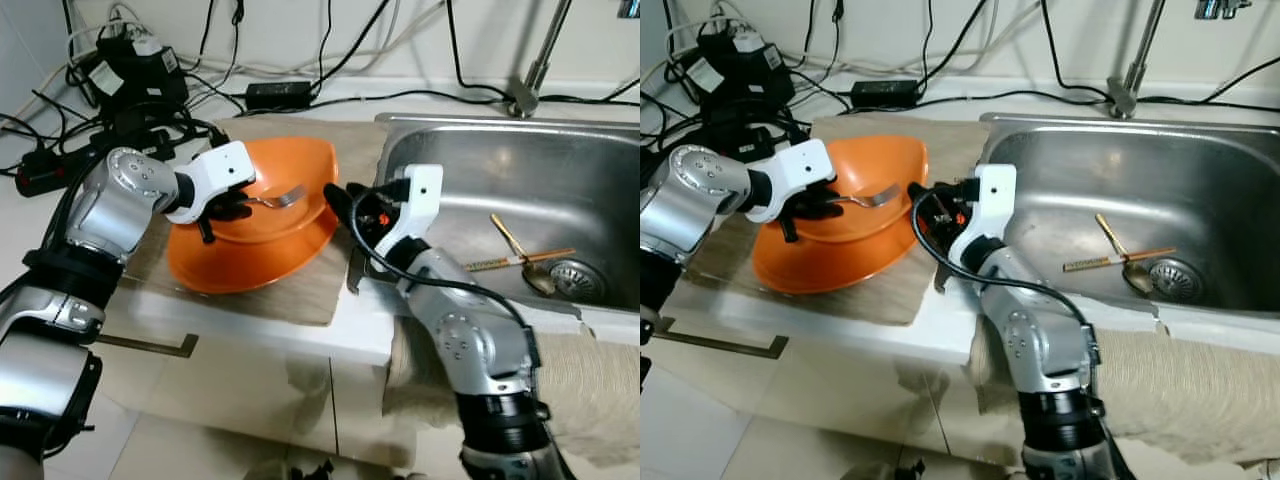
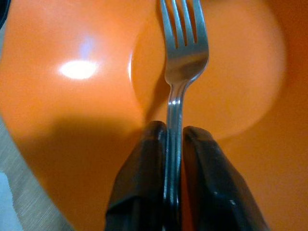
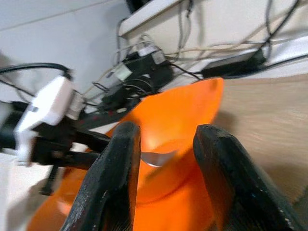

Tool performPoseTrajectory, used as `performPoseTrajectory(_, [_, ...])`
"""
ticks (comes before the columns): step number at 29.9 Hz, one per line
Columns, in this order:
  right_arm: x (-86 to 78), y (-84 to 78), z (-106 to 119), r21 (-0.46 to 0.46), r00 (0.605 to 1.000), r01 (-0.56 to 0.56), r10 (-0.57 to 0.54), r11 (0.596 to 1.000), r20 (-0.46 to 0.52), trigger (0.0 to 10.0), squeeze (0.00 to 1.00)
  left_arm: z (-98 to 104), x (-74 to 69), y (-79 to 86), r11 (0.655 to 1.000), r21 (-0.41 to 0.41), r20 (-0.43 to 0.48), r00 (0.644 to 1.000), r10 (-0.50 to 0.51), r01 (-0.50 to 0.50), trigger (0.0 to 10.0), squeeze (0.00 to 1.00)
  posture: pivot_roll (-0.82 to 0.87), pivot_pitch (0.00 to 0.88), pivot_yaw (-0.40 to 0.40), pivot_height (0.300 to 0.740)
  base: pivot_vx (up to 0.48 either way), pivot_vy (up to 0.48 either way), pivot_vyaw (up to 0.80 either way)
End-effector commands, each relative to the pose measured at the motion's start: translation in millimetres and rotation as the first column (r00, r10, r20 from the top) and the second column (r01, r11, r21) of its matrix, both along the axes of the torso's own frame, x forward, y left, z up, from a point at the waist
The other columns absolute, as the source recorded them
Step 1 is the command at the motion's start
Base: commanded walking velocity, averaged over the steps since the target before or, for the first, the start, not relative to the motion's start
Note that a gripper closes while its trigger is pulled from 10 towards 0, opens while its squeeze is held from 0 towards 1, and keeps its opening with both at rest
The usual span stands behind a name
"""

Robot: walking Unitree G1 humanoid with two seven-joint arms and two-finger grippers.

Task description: Kitchen organization

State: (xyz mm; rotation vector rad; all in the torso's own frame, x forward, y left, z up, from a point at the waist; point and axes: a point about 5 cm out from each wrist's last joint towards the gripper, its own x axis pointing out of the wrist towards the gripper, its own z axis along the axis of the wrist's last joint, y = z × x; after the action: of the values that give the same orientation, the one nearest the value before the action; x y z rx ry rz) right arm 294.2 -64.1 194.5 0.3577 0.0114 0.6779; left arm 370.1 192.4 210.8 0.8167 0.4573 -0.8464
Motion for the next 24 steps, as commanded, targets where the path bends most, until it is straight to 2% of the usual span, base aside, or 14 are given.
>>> performPoseTrajectory(1, [-6.2, 7.3, 2.7, -0.007, 0.997, -0.078, 0.078, 0.997, -0.006, 10.0, 0.0, 3.8, 2.5, -1.1, 1.0, 0.015, 0.005, 1.0, -0.002, 0.002, 0.0, 0.0, 0.04, 0.007, 0.115, 0.74, 0.0, 0.0, 0.0])
performPoseTrajectory(12, [-10.3, 9.1, -6.3, -0.003, 0.991, -0.12, 0.12, 0.993, -0.067, 10.0, 0.0, 7.7, 5.2, -5.1, 1.0, -0.022, 0.029, 1.0, 0.004, -0.004, 0.0, 0.0, 0.04, 0.011, 0.114, 0.74, 0.0, 0.0, 0.0])
performPoseTrajectory(15, [-13.0, 10.6, -11.1, 0.015, 0.983, -0.145, 0.146, 0.989, -0.112, 10.0, 0.0, 17.4, 10.8, -6.8, 0.997, -0.07, 0.075, 0.996, 0.039, -0.034, 0.0, 0.0, 0.04, 0.013, 0.113, 0.74, 0.0, 0.0, 0.0])
performPoseTrajectory(24, [-13.1, 10.0, -16.8, 0.023, 0.981, -0.143, 0.145, 0.989, -0.132, 10.0, 0.0, 29.4, 16.7, -8.4, 0.977, -0.192, 0.139, 0.983, 0.124, -0.096, 0.0, 0.0, 0.04, 0.012, 0.11, 0.74, 0.0, 0.0, 0.0])
